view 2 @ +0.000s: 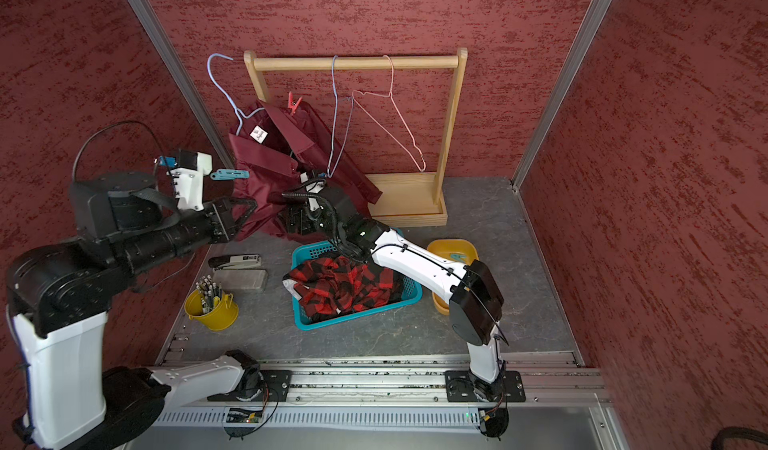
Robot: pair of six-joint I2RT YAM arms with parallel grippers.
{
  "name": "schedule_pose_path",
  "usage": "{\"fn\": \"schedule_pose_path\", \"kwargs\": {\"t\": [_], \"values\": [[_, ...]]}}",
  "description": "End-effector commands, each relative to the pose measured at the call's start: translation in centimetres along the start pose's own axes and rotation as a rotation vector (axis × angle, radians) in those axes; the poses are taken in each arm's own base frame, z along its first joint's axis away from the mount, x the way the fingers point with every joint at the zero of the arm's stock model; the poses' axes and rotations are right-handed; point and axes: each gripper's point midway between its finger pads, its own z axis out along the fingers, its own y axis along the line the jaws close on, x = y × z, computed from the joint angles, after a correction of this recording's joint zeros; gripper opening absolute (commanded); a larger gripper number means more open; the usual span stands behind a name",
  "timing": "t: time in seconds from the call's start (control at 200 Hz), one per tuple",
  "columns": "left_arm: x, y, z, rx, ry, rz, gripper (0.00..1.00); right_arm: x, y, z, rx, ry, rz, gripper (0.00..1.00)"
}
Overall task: Remove the clothespins securing long-sleeve shirts to the hanger
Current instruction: Place the long-sleeve shirt at the bin.
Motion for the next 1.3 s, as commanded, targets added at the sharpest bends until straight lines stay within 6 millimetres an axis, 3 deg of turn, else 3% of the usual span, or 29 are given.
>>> {"fn": "schedule_pose_path", "kwargs": {"t": [0.0,0.291,0.551,0.982,1.292], "values": [[-0.3,-0.9,-3.4,0.078,-0.055,-0.002,0.0,-2.7,0.1,0.3,0.061,-0.083,-0.011,0.87],[0.9,-1.0,-9.2,0.167,-0.126,0.008,0.0,-8.4,1.1,0.1,0.164,-0.228,-0.042,0.87],[1.9,-0.4,-13.5,0.189,-0.178,0.041,0.0,-12.3,4.7,-4.2,0.246,-0.357,-0.084,0.87],[2.8,0.3,-16.8,0.23,-0.21,0.087,0.0,-15.7,11.8,-13.0,0.347,-0.546,-0.192,0.86],[2.8,-0.9,-17.4,0.315,-0.212,0.118,0.0,-17.3,13.9,-16.7,0.398,-0.62,-0.244,0.87]]}}
